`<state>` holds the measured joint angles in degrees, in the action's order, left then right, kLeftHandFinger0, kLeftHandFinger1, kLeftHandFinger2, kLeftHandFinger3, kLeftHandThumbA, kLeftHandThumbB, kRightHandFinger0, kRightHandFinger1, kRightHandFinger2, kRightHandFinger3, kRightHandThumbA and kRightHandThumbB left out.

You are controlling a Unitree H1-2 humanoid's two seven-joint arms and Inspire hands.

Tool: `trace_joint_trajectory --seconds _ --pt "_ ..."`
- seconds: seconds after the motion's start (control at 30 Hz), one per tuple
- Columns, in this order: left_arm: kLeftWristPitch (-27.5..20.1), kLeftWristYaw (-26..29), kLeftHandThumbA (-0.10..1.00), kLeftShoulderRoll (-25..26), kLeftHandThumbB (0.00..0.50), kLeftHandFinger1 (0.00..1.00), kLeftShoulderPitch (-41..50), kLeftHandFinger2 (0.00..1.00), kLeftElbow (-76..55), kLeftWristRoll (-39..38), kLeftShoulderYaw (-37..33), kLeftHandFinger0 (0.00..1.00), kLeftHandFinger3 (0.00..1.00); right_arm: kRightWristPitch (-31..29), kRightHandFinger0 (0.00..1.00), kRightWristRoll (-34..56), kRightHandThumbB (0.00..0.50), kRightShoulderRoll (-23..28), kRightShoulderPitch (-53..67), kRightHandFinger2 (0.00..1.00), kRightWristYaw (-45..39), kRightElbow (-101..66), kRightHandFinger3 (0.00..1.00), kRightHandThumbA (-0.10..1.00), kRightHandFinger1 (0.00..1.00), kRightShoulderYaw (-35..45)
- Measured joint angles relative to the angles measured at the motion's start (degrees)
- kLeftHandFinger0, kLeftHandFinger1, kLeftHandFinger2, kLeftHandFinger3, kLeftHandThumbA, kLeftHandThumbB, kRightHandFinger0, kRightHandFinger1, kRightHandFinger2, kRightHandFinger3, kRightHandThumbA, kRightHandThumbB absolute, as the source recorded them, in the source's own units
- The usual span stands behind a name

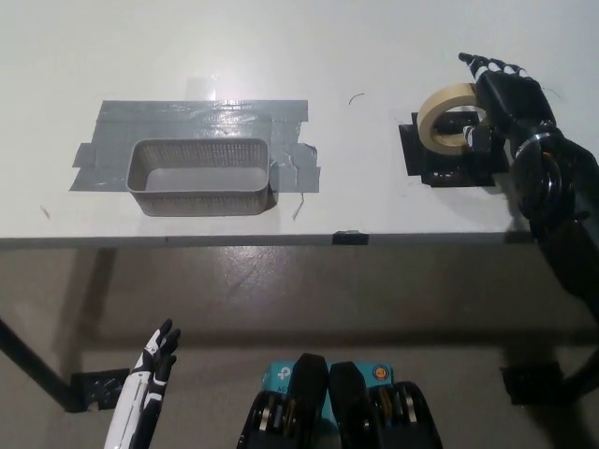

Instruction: The robot picks the tape placed on the black area with right hand and places it in the small grey container.

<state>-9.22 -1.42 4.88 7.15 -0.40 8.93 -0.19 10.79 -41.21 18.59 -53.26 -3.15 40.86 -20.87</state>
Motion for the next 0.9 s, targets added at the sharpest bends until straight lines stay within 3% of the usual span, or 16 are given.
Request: trace_joint_trajectory --seconds 0.23,0.37,0.4,0.43,0.47,0.53,0.57,0.63,0.7,0.73,0.9 --pt "0.12 -0.22 1.00 0.24 0.125 1.00 0.02 1.00 -0.07 -0.57 -0.03 1.00 1.00 0.23 1.00 0.02 0.500 0.00 -0.39 1.00 -0.61 1.89 1.00 0.62 1.00 -0.22" --pt "0.13 -0.59 1.00 0.57 0.121 1.00 0.04 1.00 -0.07 -0.85 -0.08 1.00 1.00 0.11 1.00 0.00 0.491 -0.07 -1.60 1.00 -0.50 4.81 1.00 0.52 1.00 -0.66" --pt "0.14 -0.62 1.00 0.61 0.123 1.00 0.04 1.00 -0.07 -0.90 -0.08 1.00 1.00 -0.02 1.00 -0.02 0.466 -0.16 -1.97 1.00 -0.19 5.86 1.00 0.48 1.00 -0.86" --pt "0.15 -0.64 1.00 0.67 0.125 1.00 0.05 1.00 -0.07 -1.00 -0.09 1.00 1.00 -0.46 1.00 -0.20 0.400 -0.38 -2.86 1.00 0.81 8.53 1.00 0.40 1.00 -1.63" --pt "0.19 -0.66 1.00 0.72 0.110 1.00 0.06 1.00 -0.07 -1.03 -0.11 1.00 1.00 -0.79 0.98 -0.36 0.365 -0.57 -3.44 0.85 1.72 10.65 1.00 0.30 0.84 -2.31" --pt "0.21 -0.67 1.00 0.73 0.100 1.00 0.10 1.00 -0.05 -1.05 -0.14 1.00 1.00 -1.45 0.26 -0.62 0.296 -1.01 -4.03 0.40 3.91 14.02 0.52 0.19 0.25 -3.14" --pt "0.21 -0.68 1.00 0.73 0.107 1.00 0.15 1.00 0.00 -1.05 -0.15 1.00 1.00 -1.81 0.03 -0.73 0.261 -1.25 -4.19 0.20 5.24 15.25 0.33 0.11 0.04 -3.37" --pt "0.24 -0.68 1.00 0.73 0.103 1.00 0.14 1.00 0.12 -1.06 -0.15 1.00 1.00 -2.58 0.00 -0.91 0.227 -1.37 -4.57 0.21 8.08 17.12 0.30 0.03 0.03 -3.76" --pt "0.26 -0.68 1.00 0.72 0.109 1.00 0.14 1.00 0.20 -1.06 -0.15 1.00 1.00 -3.50 0.00 -0.95 0.197 -1.41 -4.94 0.51 10.67 18.83 0.46 0.06 0.27 -4.24" --pt "0.29 -0.68 1.00 0.73 0.112 1.00 0.14 1.00 0.21 -1.08 -0.15 1.00 1.00 -4.02 0.02 -0.96 0.186 -1.48 -5.04 0.60 12.10 19.59 0.55 0.08 0.36 -4.43" --pt "0.66 -0.73 1.00 0.73 0.116 1.00 0.11 1.00 0.20 -1.10 -0.15 1.00 1.00 -6.80 0.00 -0.96 0.164 -2.63 -5.95 0.58 18.39 23.63 0.56 0.16 0.34 -5.56"
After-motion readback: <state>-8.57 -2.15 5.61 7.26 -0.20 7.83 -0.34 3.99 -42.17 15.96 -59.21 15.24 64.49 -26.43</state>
